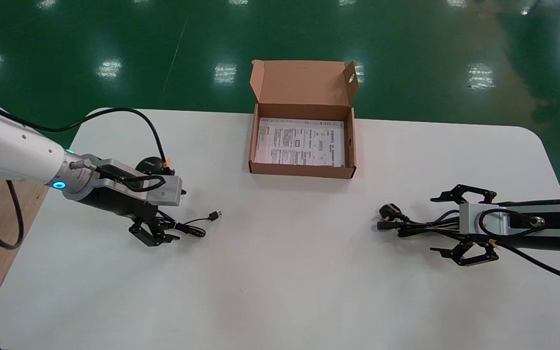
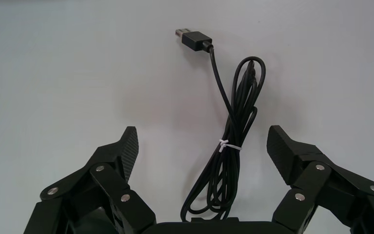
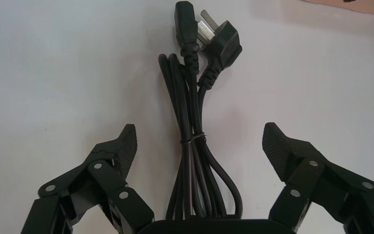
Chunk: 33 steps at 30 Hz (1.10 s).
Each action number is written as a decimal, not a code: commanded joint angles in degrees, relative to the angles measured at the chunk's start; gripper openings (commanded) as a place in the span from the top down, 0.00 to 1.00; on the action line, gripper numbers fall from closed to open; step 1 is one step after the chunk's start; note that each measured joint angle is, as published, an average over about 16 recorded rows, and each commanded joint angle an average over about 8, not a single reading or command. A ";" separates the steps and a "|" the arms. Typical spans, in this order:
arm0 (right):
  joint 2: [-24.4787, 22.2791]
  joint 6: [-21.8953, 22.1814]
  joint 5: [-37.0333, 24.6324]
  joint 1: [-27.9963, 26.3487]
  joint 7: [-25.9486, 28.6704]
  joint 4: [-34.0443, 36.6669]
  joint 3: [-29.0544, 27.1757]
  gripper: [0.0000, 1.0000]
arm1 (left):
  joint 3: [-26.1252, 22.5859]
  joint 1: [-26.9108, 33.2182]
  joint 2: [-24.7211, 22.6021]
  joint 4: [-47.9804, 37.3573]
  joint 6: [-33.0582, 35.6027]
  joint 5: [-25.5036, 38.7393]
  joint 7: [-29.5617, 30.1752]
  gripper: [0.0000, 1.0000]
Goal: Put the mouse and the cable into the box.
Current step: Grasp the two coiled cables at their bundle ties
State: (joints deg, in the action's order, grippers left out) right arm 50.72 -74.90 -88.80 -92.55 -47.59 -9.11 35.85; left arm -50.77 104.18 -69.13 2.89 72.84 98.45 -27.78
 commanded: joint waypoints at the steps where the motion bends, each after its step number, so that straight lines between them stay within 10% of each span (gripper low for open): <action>1: -0.07 -0.12 0.07 0.07 0.05 -0.17 -0.02 1.00 | 0.01 0.00 0.06 0.14 0.12 0.00 0.05 1.00; 33: -0.37 -0.61 0.28 0.30 0.21 -0.83 -0.15 1.00 | 0.02 0.00 0.29 0.65 0.56 -0.08 0.20 1.00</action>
State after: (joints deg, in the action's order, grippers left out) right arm 50.32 -75.56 -88.48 -92.30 -47.39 -9.99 35.68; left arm -50.73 104.22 -68.82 3.54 73.40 98.33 -27.56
